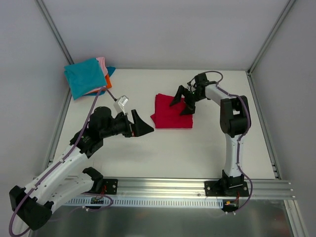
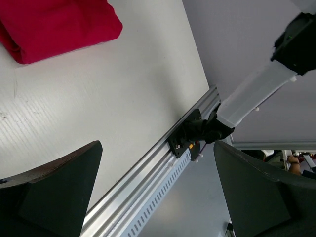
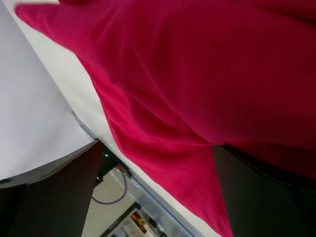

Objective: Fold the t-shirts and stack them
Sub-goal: Put the neatly folded tshirt into the corner of the board with the left arm

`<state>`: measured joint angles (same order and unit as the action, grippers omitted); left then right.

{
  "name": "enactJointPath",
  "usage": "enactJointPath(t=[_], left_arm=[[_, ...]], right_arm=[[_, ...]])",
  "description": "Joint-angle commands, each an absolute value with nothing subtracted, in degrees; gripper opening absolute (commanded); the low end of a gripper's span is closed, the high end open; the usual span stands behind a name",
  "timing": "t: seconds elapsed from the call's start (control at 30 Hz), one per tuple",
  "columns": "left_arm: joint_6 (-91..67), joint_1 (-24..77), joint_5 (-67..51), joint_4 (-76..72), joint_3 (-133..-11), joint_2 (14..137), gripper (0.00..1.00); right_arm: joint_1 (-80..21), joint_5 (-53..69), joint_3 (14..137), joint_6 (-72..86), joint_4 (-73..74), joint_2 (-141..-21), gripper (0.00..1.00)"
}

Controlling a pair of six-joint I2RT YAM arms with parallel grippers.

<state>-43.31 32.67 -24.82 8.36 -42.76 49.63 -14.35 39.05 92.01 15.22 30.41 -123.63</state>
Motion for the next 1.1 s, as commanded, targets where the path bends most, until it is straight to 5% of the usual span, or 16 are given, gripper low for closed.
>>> enactJointPath(t=[0.0,0.3,0.47,0.73,1.07], left_arm=[[-43.95,33.13,-23.2,11.68,-41.75,45.36,0.99],[-42.19,33.05,-22.41,14.41,-41.13,44.64,0.99],[-40.87,33.05,-19.96,15.37,-41.4,45.7,0.99],[-39.29,32.43,-7.32,4.06,-33.93,47.98,0.99],[-41.49,28.4,-14.06,-19.68,-35.94,76.6,0.96]], right_arm=[[-14.15,39.99,100.69,16.7,28.39,-128.13,0.99],[-15.02,42.71,115.48,21.53,29.01,-141.67,0.99],[-16.87,43.16,111.3,23.11,23.49,-140.81,1.0],[-16.79,41.57,98.01,19.96,22.23,-120.02,0.99],[-17.05,37.01,73.84,14.42,31.72,-78.11,1.0]])
